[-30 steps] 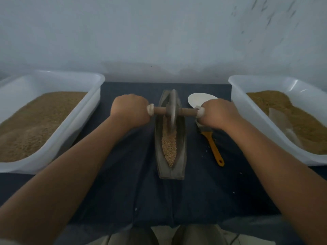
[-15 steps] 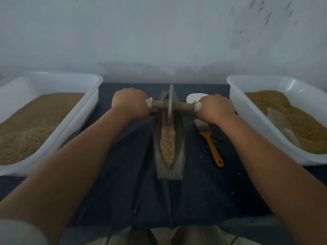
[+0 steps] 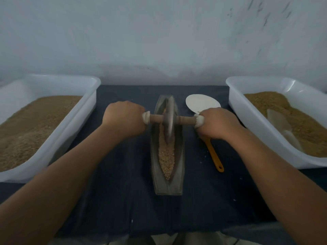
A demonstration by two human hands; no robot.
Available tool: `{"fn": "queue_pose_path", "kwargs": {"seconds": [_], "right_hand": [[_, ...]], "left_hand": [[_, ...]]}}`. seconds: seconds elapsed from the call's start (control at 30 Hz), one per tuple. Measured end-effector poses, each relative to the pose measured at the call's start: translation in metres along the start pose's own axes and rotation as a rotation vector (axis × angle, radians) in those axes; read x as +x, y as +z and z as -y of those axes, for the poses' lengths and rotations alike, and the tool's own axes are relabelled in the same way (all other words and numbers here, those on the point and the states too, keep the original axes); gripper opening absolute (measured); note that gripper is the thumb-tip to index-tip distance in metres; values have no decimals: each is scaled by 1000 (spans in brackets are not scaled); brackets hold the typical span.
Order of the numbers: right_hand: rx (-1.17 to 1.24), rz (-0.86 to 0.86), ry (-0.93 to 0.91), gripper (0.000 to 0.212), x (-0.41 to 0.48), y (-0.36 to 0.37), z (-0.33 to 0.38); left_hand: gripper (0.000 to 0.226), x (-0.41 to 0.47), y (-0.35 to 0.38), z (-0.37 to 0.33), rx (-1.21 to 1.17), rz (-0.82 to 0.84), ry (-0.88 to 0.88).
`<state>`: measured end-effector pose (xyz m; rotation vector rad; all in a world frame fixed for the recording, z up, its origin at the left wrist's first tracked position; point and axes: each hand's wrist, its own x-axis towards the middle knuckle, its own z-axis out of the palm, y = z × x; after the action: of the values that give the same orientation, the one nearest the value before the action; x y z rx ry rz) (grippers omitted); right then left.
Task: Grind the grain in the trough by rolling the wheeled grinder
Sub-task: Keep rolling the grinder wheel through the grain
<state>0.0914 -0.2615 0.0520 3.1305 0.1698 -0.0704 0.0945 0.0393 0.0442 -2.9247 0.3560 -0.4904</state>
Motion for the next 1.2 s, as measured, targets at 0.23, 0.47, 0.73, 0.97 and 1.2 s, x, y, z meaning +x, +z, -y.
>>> {"fn": "queue_pose_path", "kwargs": {"seconds": [0.23, 0.47, 0.73, 0.97, 1.2], "right_hand": [[-7, -165, 31, 30, 10, 0, 2], [-10, 134, -81, 27, -64, 0, -4], [14, 10, 19, 23, -26, -5, 8], [-59, -136, -56, 39, -36, -4, 12], [-128, -276, -264, 17, -64, -33, 48]], "left_hand": [[34, 16, 3, 0, -50, -12, -40], [39, -74, -21, -6, 43, -173, 102], [27, -10, -27, -9, -18, 137, 40], [30, -28, -19, -2, -66, 159, 36], [35, -63, -34, 1, -158, 71, -14]]}}
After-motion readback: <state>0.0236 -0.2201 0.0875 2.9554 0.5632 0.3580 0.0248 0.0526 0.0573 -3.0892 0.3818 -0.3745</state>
